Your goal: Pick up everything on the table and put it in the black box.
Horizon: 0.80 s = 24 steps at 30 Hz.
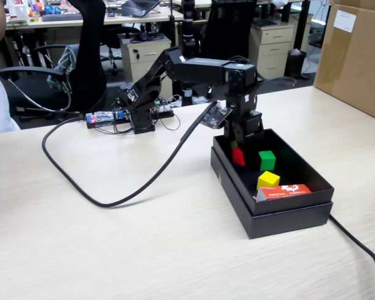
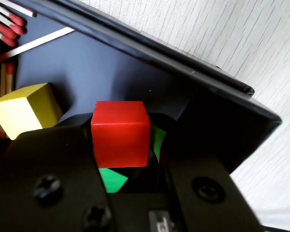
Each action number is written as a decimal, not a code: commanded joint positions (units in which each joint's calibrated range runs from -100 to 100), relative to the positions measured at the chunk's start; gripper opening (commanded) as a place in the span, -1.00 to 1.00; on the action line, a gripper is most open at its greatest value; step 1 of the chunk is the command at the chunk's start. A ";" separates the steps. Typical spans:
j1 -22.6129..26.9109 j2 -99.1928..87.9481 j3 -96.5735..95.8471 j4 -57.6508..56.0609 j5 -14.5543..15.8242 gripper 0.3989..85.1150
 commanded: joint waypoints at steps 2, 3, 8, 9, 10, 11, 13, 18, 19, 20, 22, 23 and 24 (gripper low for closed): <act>0.00 -1.60 1.18 1.46 0.15 -0.59; 0.00 -1.71 0.63 1.46 0.10 -0.51; -0.15 -2.97 0.00 1.46 -0.05 -0.17; -0.15 -3.43 0.09 1.46 -0.10 -0.15; -0.15 -4.12 0.09 1.46 -0.10 -0.12; -0.20 -6.30 0.00 1.46 -0.10 -0.07; -0.20 -10.66 0.00 1.46 -0.10 -0.07; -0.73 -34.18 -3.45 2.75 0.05 0.06; -1.07 -38.20 -5.44 4.13 0.00 0.06; -1.42 -42.21 -7.25 5.00 -0.10 0.06; -2.30 -49.67 -11.88 7.50 -0.20 0.06; -2.78 -53.46 -14.69 8.97 -0.24 0.06; -3.27 -57.02 -17.68 10.35 -0.49 0.06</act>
